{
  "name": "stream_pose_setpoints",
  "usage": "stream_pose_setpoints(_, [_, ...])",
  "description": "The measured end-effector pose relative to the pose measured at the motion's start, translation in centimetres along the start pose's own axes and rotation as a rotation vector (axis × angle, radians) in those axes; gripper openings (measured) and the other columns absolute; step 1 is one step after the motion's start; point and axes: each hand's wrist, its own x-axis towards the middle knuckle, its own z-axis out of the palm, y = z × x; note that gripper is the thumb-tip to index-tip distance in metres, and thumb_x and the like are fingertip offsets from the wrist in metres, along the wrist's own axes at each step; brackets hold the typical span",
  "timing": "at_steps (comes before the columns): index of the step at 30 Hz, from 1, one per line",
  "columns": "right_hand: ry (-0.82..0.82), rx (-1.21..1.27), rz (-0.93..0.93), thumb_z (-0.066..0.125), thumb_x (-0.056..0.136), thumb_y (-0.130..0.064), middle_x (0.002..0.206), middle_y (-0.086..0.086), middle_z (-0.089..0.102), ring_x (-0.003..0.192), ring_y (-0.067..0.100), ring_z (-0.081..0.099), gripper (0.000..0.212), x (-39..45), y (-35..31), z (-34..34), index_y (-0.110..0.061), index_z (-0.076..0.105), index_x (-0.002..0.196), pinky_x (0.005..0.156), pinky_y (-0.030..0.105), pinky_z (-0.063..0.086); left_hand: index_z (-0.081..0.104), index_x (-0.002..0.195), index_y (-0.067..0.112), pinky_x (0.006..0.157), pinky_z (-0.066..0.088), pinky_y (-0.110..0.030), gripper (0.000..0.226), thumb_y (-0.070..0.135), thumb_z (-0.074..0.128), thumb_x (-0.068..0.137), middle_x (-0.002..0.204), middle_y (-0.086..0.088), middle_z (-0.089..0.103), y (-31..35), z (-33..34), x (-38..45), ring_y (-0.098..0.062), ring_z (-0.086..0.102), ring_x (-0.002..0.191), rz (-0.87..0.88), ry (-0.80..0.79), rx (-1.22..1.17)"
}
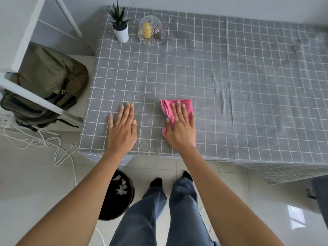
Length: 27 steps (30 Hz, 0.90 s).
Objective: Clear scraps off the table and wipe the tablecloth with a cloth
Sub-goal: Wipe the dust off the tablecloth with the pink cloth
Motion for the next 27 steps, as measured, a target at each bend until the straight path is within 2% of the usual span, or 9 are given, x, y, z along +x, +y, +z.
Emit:
stream_pose_setpoints(3, [0.001, 0.019, -0.053, 0.001, 0.088, -0.046, 0.159, -0.005, -0.003, 0.145, 0.009, -0.011, 0.069, 0.1, 1.2, -0.3, -0.021, 0.001, 0.152, 0.119, 0.038, -0.008, 0.001, 0.152, 0.018, 0.118, -0.007, -0.046, 0.057, 0.035, 0.007, 0.098, 0.159, 0.004, -0.003, 1.4, 0.0, 0.4, -0.011, -0.008, 0.146, -0.029, 0.001, -0.042])
stream_pose_setpoints(6, [0.024, 0.04, -0.01, 0.001, 0.088, -0.047, 0.159, -0.006, -0.001, 0.145, 0.008, -0.009, 0.068, -0.1, 4.2, -1.3, -0.021, 0.004, 0.152, 0.119, 0.037, -0.008, 0.001, 0.151, 0.018, 0.117, -0.01, -0.045, 0.056, 0.035, 0.006, 0.098, 0.158, 0.004, -0.005, 3.8, 0.2, 1.7, -0.01, -0.009, 0.145, 0.011, -0.002, -0.07])
stream_pose_setpoints(10, [0.052, 0.014, 0.105, 0.001, 0.086, -0.05, 0.159, -0.006, -0.003, 0.144, 0.007, -0.011, 0.07, -0.6, 10.5, -3.5, -0.023, -0.002, 0.151, 0.118, 0.037, -0.009, 0.002, 0.151, 0.017, 0.117, -0.01, -0.044, 0.054, 0.033, 0.009, 0.101, 0.159, 0.004, -0.003, 8.3, 0.8, 4.0, -0.01, -0.007, 0.146, 0.087, -0.017, -0.096])
stream_pose_setpoints(13, [0.099, 0.032, 0.251, 0.011, 0.096, -0.044, 0.16, -0.004, -0.002, 0.145, 0.008, -0.008, 0.058, -1.2, 16.3, -5.1, -0.025, -0.004, 0.15, 0.119, 0.039, -0.006, 0.002, 0.151, 0.018, 0.117, -0.011, -0.045, 0.051, 0.03, 0.015, 0.103, 0.16, 0.003, -0.003, 11.5, 1.2, 5.6, -0.011, -0.006, 0.146, 0.134, -0.047, -0.111])
stream_pose_setpoints(17, [0.168, 0.061, 0.452, 0.017, 0.102, -0.038, 0.16, -0.002, -0.001, 0.146, 0.011, -0.007, 0.055, -1.9, 21.1, -6.4, -0.022, 0.0, 0.151, 0.119, 0.039, -0.007, 0.001, 0.152, 0.018, 0.117, -0.011, -0.044, 0.052, 0.031, 0.016, 0.103, 0.16, 0.004, -0.003, 13.8, 1.7, 7.4, -0.011, -0.007, 0.146, 0.151, -0.069, -0.115])
stream_pose_setpoints(22, [0.181, 0.078, 0.51, 0.014, 0.101, -0.041, 0.159, -0.001, -0.005, 0.146, 0.014, -0.009, 0.057, -0.8, 18.8, -5.9, -0.019, -0.007, 0.149, 0.119, 0.042, -0.005, 0.0, 0.152, 0.019, 0.118, -0.008, -0.044, 0.052, 0.032, 0.014, 0.103, 0.16, 0.004, -0.004, 13.8, 2.2, 7.8, -0.01, -0.007, 0.146, 0.144, -0.039, -0.055])
stream_pose_setpoints(25, [0.12, 0.009, 0.323, 0.016, 0.099, -0.041, 0.155, -0.002, -0.014, 0.145, 0.017, -0.014, 0.059, 0.7, 14.5, -4.7, -0.023, -0.016, 0.146, 0.118, 0.041, -0.009, 0.001, 0.152, 0.019, 0.118, -0.006, -0.045, 0.053, 0.032, 0.011, 0.102, 0.159, 0.004, -0.003, 13.8, 2.3, 7.7, -0.009, -0.006, 0.145, 0.139, -0.02, -0.037])
stream_pose_setpoints(27, [0.083, -0.027, 0.175, 0.019, 0.097, -0.04, 0.156, -0.002, -0.013, 0.144, 0.016, -0.015, 0.062, 2.1, 11.5, -3.7, -0.022, -0.015, 0.147, 0.118, 0.042, -0.01, 0.002, 0.152, 0.019, 0.119, -0.005, -0.045, 0.054, 0.033, 0.008, 0.1, 0.159, 0.004, -0.001, 13.8, 2.3, 7.8, -0.008, -0.006, 0.145, 0.137, -0.016, -0.035])
